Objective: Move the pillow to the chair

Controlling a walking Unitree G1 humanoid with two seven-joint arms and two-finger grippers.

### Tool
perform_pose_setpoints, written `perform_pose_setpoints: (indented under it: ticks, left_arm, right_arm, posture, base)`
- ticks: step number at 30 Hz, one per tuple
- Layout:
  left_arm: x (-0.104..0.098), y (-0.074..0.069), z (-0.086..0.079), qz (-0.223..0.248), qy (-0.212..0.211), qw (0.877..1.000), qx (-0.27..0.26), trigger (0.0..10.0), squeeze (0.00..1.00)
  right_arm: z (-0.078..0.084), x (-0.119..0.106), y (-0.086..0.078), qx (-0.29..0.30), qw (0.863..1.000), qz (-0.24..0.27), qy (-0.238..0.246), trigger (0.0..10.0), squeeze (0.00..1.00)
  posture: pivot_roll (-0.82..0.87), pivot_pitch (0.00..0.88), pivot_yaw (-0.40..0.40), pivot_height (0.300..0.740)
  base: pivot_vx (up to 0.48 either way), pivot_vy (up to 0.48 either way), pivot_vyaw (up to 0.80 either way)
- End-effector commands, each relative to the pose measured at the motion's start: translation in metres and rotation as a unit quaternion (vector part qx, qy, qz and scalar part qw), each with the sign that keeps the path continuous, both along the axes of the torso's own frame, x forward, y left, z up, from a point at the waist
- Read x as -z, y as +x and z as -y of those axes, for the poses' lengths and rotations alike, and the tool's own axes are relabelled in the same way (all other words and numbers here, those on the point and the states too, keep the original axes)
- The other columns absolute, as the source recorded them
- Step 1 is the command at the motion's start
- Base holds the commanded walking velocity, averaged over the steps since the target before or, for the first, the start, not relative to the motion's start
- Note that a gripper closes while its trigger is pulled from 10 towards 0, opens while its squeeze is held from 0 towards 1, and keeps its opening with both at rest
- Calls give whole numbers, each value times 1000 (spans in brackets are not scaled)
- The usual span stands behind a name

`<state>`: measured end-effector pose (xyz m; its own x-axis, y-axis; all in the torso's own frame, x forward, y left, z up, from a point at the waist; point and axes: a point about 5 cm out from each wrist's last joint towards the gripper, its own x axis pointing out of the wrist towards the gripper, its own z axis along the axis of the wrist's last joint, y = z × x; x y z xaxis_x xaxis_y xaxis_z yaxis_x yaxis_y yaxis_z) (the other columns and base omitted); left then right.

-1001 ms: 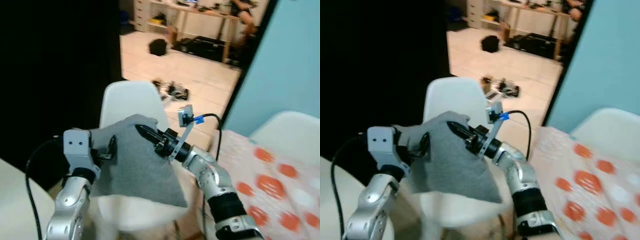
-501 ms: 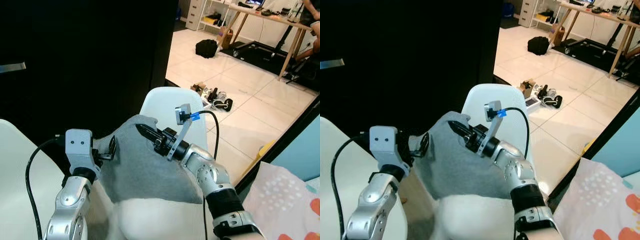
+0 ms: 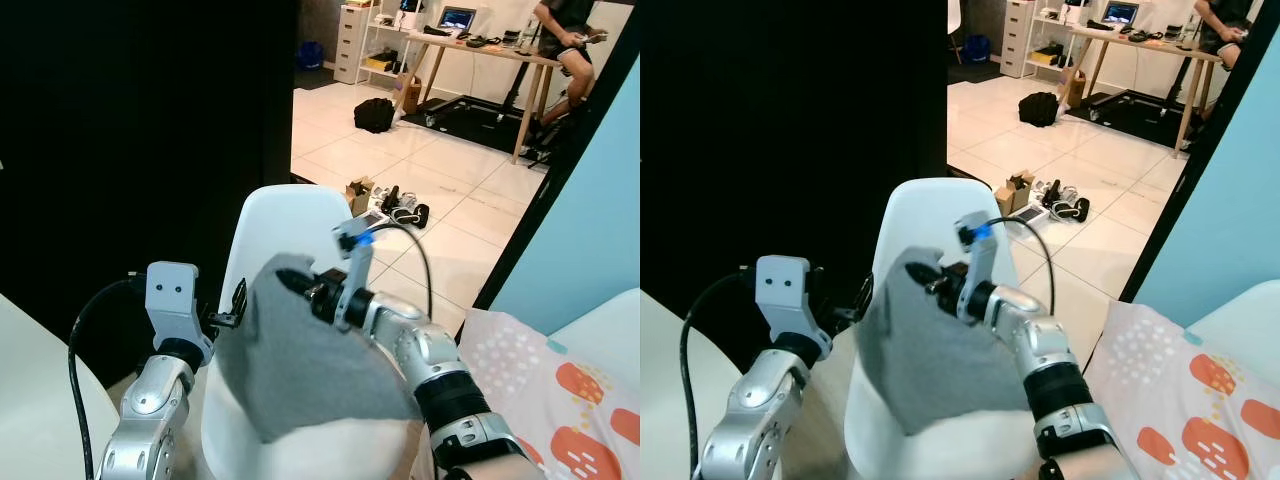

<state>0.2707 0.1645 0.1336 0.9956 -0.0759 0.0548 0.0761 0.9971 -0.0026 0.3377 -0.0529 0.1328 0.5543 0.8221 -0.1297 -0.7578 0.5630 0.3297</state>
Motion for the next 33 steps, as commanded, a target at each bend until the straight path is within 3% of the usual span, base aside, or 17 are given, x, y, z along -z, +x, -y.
perform_pose_setpoints:
  ticks: [1,3,7,8,9,10,15,17,19,21,22,23,24,25,27,30,33]
  left_arm:
    - [-2,1,-3,-2,20,1000,-6,10000,0]
    - [-3,1,-3,0,29,1000,-10,10000,0]
    - [-13,3,-7,12,46,998,-29,10000,0]
    - [-16,3,-9,17,48,998,-34,10000,0]
    - [-16,3,-9,17,48,998,-34,10000,0]
    - [-25,5,-11,31,44,998,-40,10000,0]
    - [-29,6,-11,35,42,998,-41,10000,0]
    - [-40,8,-8,52,37,997,-38,10000,0]
    - [-40,8,-8,52,37,997,-38,10000,0]
    - [-43,10,-3,58,35,997,-35,10000,0]
    - [-43,10,-3,58,35,997,-35,10000,0]
    - [-43,11,-1,59,35,997,-33,10000,0]
    - [-43,11,-1,59,35,997,-33,10000,0]
    - [-43,11,1,58,36,997,-31,10000,0]
    - [-43,11,1,58,36,997,-31,10000,0]
    - [-43,10,3,58,41,997,-29,10000,0]
    - [-44,9,2,57,44,997,-30,10000,0]
  right_arm:
    - [-7,-13,4,-14,1000,23,-6,10000,0]
    - [-9,-13,4,-16,1000,18,-6,10000,0]
    - [-17,-23,2,-30,998,6,47,10000,0]
    - [-19,-32,1,-38,996,-3,84,10000,0]
    - [-19,-32,1,-38,996,-3,84,10000,0]
    - [-21,-53,0,-61,986,-10,153,10000,0]
    - [-21,-59,-1,-70,983,-12,169,10000,0]
    - [-15,-46,9,-35,995,-28,85,10000,0]
    - [-15,-46,9,-35,995,-28,85,10000,0]
    - [-6,-19,21,32,998,-49,-26,10000,0]
    - [-6,-19,21,32,998,-49,-26,10000,0]
    - [-1,-7,24,62,994,-50,-72,10000,0]
    - [-1,-7,24,62,994,-50,-72,10000,0]
    - [4,4,27,92,988,-48,-116,10000,0]
    - [4,4,27,92,988,-48,-116,10000,0]
    - [13,24,28,135,970,-33,-202,10000,0]
    - [18,32,29,158,958,-27,-239,10000,0]
  posture:
    - [17,0,-74,725]
    - [19,0,-74,720]
    - [29,0,-80,705]
    - [34,0,-82,700]
    - [34,0,-82,700]
    - [35,0,-82,690]
    - [31,0,-81,685]
    - [27,0,-78,675]
    - [27,0,-78,675]
    - [28,0,-77,665]
    - [28,0,-77,665]
    - [28,0,-76,660]
    - [28,0,-76,660]
    - [30,0,-76,655]
    - [30,0,-76,655]
    - [44,0,-79,645]
    - [51,0,-81,635]
  base:
    - [0,0,0]
    - [0,0,0]
    - [0,0,0]
    - [0,0,0]
    - [0,0,0]
    - [0,0,0]
    - [0,0,0]
    - [0,0,0]
    - [0,0,0]
    - [0,0,0]
    - [0,0,0]
    - [0,0,0]
    - [0,0,0]
    - [0,0,0]
    - [0,0,0]
    - [0,0,0]
    - [0,0,0]
